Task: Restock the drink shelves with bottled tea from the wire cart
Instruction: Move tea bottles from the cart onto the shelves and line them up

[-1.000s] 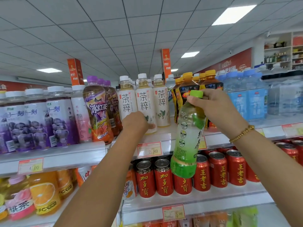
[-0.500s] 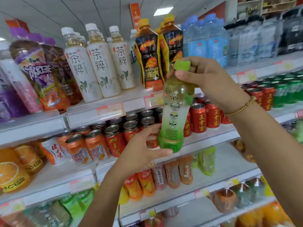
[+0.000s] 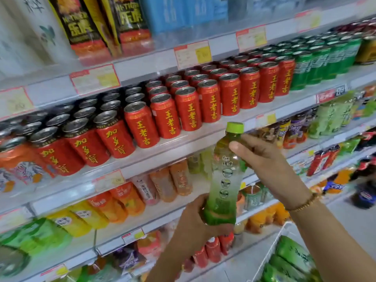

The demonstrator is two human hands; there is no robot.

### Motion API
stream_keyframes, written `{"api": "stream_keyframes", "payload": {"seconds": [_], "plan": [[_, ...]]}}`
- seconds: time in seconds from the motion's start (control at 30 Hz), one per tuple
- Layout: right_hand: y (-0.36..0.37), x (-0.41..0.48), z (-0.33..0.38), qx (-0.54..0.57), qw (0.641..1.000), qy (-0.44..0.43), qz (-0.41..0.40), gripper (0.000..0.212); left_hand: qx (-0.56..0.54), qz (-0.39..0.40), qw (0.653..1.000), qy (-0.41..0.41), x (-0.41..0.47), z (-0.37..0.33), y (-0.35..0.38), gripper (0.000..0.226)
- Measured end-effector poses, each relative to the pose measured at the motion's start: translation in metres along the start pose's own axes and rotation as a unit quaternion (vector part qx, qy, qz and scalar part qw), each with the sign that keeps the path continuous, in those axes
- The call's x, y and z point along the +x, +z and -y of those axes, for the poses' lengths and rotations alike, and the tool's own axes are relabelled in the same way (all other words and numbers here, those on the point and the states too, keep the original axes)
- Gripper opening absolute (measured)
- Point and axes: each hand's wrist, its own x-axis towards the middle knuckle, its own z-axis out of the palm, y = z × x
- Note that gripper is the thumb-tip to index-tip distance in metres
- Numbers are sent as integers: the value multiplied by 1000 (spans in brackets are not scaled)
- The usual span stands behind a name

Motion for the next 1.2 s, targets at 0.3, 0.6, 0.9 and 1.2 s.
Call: {"api": "stream_keyframes", "payload": {"seconds": [0.3,0.6,0.9,1.2], "plan": [[-37,-50,-157,-47,972,220,-73,49,-22,5,996,-84,59,39,82,36],[-88,6,-198,83,973,215,32,41,67,135,984,-94,142,69,88,41],[-98,65,-242,-83,974,166,-133,24,51,56,997,12,204,98,78,51],[-81,153,-247,-191,956,119,-188,31,478,2,867,140,216,122,71,49]]}}
